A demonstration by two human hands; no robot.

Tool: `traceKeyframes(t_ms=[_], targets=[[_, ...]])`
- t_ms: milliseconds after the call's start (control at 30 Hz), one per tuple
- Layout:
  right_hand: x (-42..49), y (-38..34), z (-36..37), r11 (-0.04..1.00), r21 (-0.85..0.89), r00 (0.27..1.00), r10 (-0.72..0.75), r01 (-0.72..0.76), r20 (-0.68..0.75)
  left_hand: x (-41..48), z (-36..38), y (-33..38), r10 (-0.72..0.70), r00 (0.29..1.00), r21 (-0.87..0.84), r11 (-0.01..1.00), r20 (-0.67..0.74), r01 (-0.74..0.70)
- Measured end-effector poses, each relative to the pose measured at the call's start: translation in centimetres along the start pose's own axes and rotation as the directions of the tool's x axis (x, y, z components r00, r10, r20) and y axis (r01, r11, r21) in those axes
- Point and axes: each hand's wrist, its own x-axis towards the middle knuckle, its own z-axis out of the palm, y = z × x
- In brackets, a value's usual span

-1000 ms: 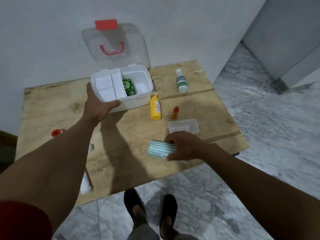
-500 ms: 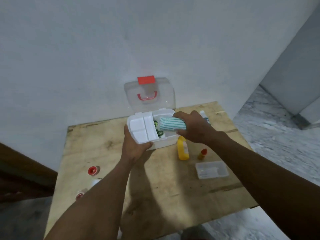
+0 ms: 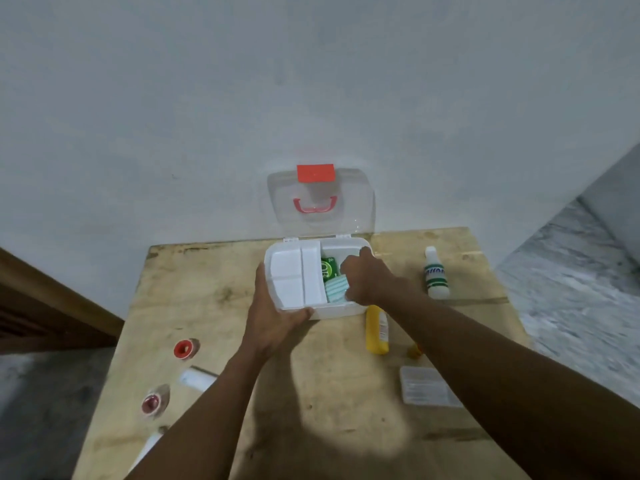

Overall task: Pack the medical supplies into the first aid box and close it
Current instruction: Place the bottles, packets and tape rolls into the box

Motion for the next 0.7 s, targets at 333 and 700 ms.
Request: traceKeyframes(t_ms=[333,700], targets=[[1.9,-1.1,1.5,0.933,0.346,0.995,0.081,-0.099,0.066,-0.1,0.1,1.0,-0.016,1.0,-0.004,1.0,0.011,0.016],[2.0,-2.3,2.6,0.901,0.402,0.987,0.157,-0.162,0.045,0.1,0.1,1.1,0.006,1.0,-0.024,1.0,0.024,-0.005]])
